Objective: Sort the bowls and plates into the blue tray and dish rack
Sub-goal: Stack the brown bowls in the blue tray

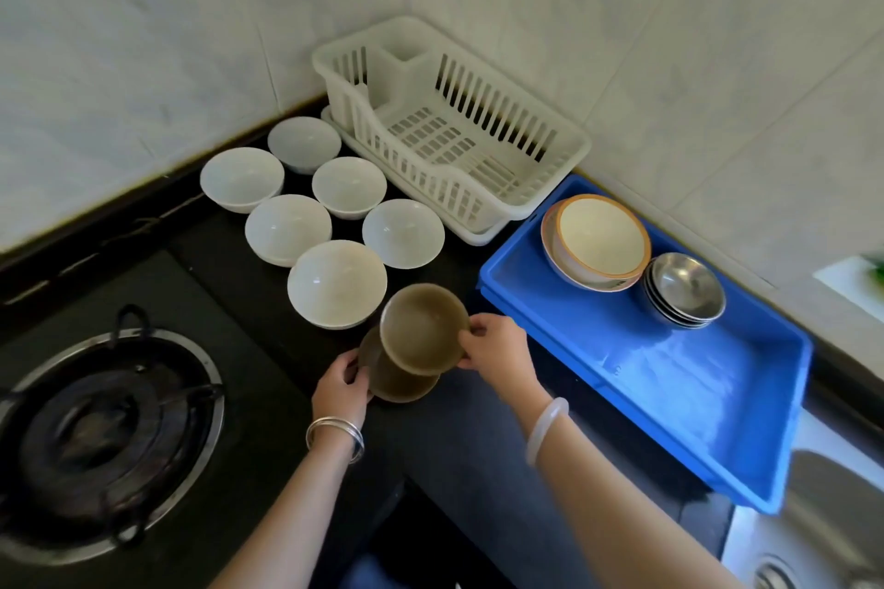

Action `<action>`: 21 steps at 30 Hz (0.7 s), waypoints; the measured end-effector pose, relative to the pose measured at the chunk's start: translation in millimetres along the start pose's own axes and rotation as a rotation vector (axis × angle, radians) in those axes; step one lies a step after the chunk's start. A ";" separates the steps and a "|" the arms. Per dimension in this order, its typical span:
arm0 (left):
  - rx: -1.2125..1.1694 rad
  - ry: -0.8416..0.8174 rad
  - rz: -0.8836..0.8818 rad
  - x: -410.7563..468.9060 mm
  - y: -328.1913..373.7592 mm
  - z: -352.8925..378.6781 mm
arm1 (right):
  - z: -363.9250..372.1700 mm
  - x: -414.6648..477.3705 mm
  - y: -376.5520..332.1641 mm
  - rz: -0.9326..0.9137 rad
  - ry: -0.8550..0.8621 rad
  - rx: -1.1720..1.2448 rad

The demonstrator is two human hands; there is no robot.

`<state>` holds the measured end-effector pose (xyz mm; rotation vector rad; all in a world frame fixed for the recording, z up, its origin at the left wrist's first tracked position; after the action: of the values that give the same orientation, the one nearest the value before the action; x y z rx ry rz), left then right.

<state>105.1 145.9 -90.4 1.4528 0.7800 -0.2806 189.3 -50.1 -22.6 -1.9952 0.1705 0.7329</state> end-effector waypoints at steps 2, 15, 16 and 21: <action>-0.050 0.001 -0.019 -0.2 1.7 0.7 | 8.5 -2.2 2.8 0.011 -0.020 -0.077; -0.058 -0.026 -0.024 -4.4 -2.9 3.4 | 29.5 3.8 15.5 0.100 0.030 -0.220; -0.064 -0.021 -0.026 -4.0 -2.6 3.0 | 29.5 4.6 17.5 0.099 0.040 -0.230; -0.066 -0.017 -0.050 -2.4 -1.1 3.9 | 34.8 11.7 28.3 0.123 -0.057 -0.131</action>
<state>103.9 141.3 -90.0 1.3684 0.8058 -0.3024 172.5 -33.9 -62.6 -2.0999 0.2178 0.8983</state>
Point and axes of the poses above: each hand's wrist, its own x-axis towards the middle knuckle, its own z-axis out of the palm, y = z × x, the point moved 6 cm from there along x, towards the middle knuckle, and after that the axes turned 10 degrees about -y, right-handed, at the moved point
